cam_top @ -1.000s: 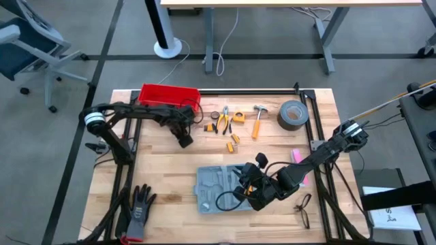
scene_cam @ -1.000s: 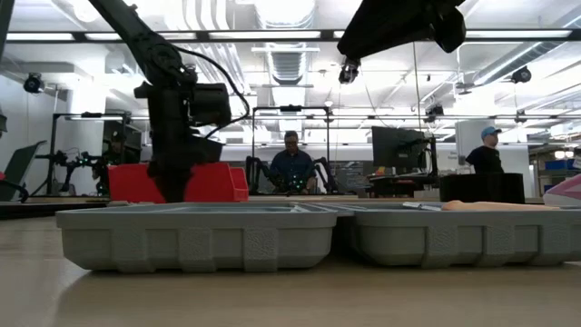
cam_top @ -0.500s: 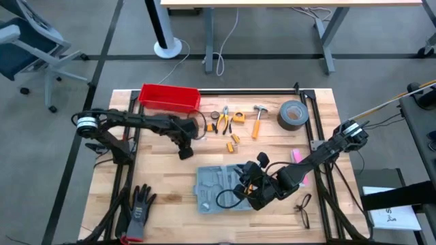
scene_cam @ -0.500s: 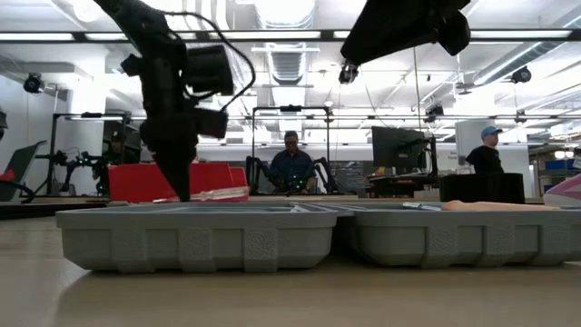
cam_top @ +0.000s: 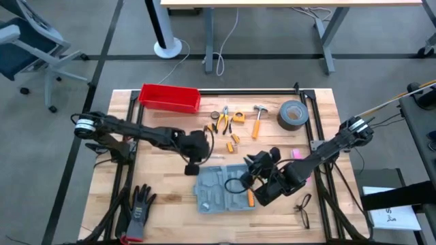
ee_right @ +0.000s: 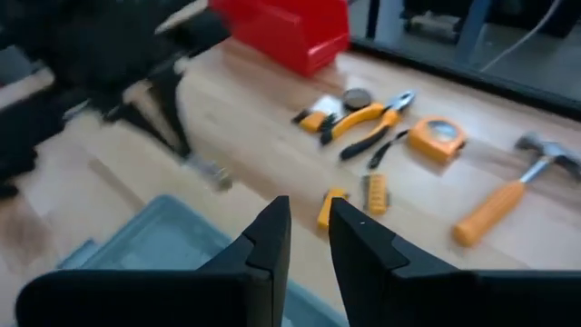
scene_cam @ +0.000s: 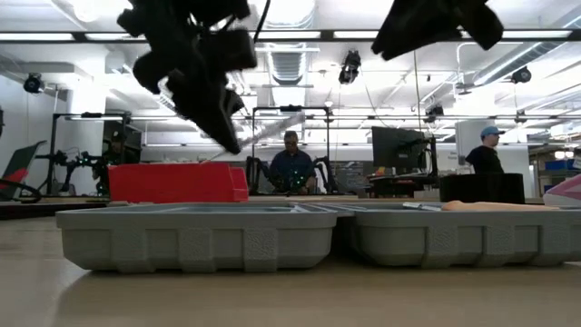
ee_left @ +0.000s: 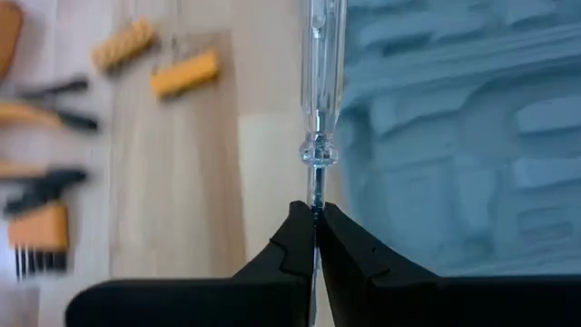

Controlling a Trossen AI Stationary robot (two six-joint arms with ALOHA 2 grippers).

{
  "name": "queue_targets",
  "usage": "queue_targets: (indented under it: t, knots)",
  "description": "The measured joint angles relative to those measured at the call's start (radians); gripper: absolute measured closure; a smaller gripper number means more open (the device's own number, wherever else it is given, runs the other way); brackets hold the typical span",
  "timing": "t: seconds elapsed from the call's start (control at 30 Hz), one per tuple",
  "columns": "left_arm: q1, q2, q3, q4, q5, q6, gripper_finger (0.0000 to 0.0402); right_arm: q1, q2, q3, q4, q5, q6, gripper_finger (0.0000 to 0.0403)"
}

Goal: Prefit tool cases
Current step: Put the voltage tester screwdriver into the gray toolbox

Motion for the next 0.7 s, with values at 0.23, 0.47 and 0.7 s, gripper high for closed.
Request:
queue_targets:
  t: [0.23, 0.47, 0.7]
  knots:
    - [-0.078, 0.0, 0.009, 0.079, -0.078, 0.123, 0.0396, 0.022, -0.068, 0.0, -0.085, 0.039, 0.052, 0.0334]
    - [-0.122, 0.016, 0.007, 0.188, -0.082, 0.307, 0.0396, 0.022, -0.082, 0.0, -0.087, 0.048, 0.045, 0.0349]
    - [-0.157, 0.061, 0.007, 0.28, -0.079, 0.515, 0.0396, 0.041, -0.077, 0.0, -0.09, 0.064, 0.052, 0.0352]
